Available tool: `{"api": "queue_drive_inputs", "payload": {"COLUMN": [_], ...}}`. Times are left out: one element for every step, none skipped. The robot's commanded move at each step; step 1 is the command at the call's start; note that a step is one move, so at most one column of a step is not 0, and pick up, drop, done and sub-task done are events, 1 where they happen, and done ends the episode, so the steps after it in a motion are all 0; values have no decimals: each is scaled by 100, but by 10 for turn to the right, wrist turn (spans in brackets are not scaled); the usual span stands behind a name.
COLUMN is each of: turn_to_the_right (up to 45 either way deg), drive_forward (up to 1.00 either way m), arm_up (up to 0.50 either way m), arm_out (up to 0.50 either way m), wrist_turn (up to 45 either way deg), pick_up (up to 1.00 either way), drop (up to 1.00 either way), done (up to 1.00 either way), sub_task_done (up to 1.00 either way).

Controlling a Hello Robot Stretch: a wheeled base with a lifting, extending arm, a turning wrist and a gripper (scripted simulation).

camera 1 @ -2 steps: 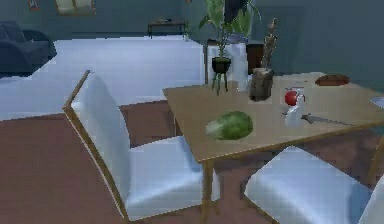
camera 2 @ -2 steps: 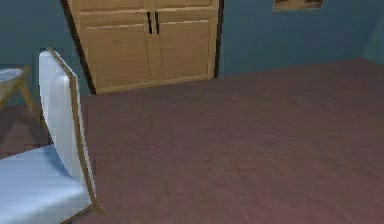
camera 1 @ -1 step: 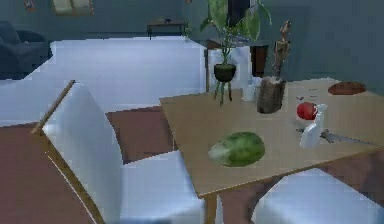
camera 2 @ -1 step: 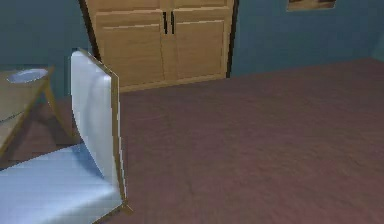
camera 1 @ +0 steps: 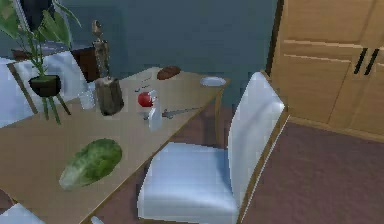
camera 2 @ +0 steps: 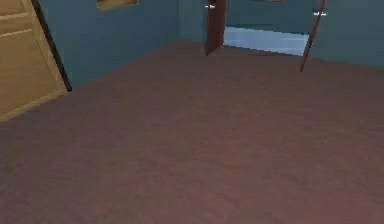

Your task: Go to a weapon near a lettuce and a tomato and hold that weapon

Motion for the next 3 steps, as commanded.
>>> {"api": "queue_drive_inputs", "payload": {"turn_to_the_right": [240,0,450], "drive_forward": [0,35,0], "arm_up": [0,0,0], "arm_out": [0,0,0], "wrist_turn": [0,0,0], "pick_up": [0,0,0], "drop": [0,0,0], "done": [0,0,0], "sub_task_done": [0,0,0]}}
